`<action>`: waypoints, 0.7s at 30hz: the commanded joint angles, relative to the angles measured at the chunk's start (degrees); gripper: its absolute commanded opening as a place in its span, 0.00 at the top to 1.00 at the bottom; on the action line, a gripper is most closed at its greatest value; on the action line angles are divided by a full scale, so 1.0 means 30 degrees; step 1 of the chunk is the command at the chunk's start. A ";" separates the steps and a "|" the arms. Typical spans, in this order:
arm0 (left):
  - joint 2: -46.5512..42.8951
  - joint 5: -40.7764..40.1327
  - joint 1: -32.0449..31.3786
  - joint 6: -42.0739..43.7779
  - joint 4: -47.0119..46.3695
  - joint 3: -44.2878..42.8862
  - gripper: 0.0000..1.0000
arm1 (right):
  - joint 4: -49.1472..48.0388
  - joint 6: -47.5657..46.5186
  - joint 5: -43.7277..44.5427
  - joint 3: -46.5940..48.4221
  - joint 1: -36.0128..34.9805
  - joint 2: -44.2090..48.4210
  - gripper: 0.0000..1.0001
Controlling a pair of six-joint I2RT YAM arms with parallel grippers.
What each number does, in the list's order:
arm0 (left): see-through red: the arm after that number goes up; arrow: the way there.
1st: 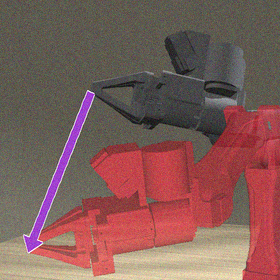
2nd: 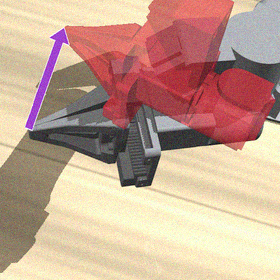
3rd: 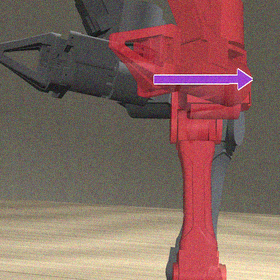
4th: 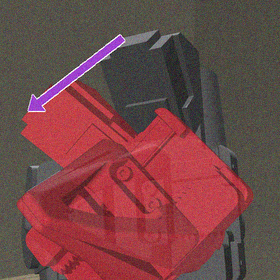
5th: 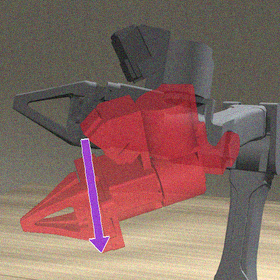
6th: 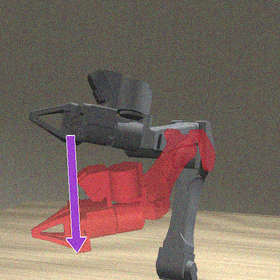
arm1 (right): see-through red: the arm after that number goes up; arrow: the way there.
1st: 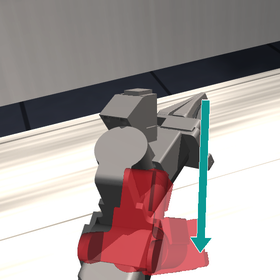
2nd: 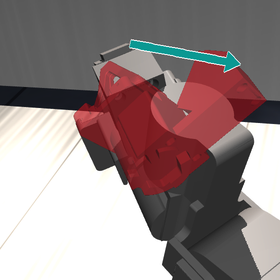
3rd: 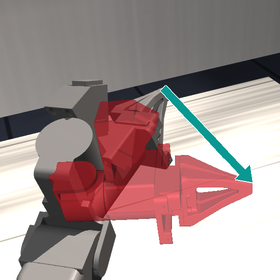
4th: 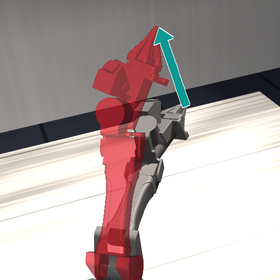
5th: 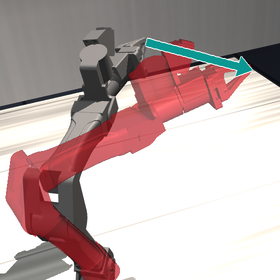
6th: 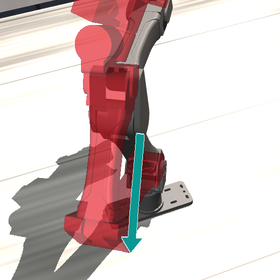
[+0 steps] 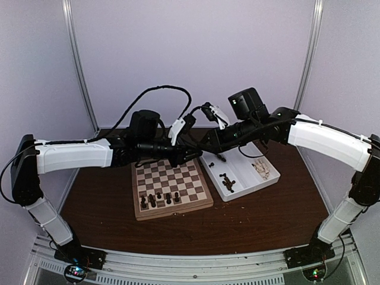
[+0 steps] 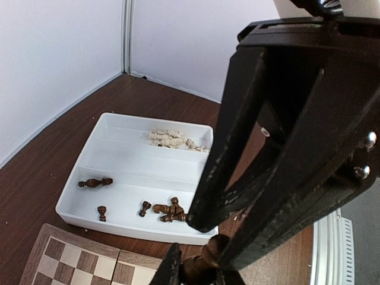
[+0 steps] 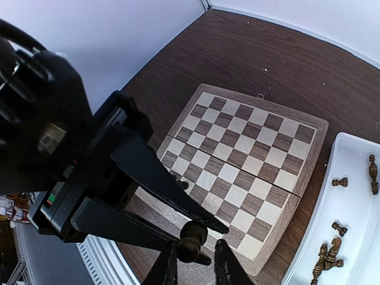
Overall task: Set up the chess pieces on the board
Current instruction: Place the chess piece on the chessboard.
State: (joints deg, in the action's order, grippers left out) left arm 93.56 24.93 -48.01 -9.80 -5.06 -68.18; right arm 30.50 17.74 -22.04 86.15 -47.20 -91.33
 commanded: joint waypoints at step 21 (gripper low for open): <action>-0.0116 0.0166 -0.0110 -0.0237 -0.2076 0.0044 0.93 | -0.1231 0.1695 -0.0292 0.0093 -0.0146 -0.0286 1.00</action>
State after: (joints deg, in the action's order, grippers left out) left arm 93.56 24.67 -47.99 -10.02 -6.37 -68.16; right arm 28.82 21.65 -22.35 86.32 -47.22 -91.50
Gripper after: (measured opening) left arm 0.157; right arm 0.076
